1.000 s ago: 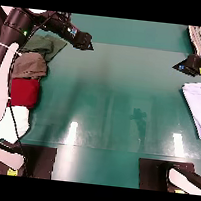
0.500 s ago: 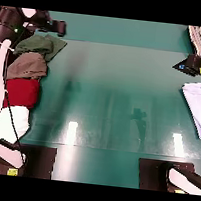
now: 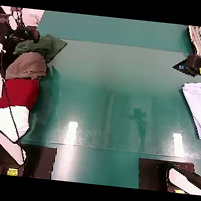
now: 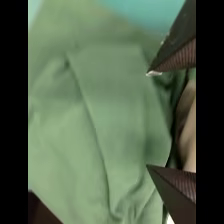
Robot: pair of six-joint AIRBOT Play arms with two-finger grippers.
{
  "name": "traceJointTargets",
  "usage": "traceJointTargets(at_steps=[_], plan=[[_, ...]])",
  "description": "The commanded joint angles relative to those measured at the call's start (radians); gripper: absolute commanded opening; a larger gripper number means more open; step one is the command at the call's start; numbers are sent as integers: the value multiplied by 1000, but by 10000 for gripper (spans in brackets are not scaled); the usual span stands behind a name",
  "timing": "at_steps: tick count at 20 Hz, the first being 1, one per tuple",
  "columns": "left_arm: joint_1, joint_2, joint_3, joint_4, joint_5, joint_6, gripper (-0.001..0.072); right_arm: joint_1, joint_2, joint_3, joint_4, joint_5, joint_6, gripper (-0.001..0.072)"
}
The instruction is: Fold the shirts.
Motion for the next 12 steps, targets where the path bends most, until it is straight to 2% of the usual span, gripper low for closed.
traceJointTargets(at_steps=[1,5,6,7,8,12], plan=[[28,-63,0,5,40,14,658,1,0,1,1,3,0,20],[28,-106,0,5,56,13,652,1,0,1,2,3,1,20],[28,-109,0,5,56,13,499,1,0,1,2,3,1,20],[28,-111,0,5,53,13,238,1,0,1,2,3,2,20],[28,-111,0,5,55,15,21,1,0,1,2,2,2,20],[28,-100,56,-53,5,13,23,1,0,1,2,-7,2,20]])
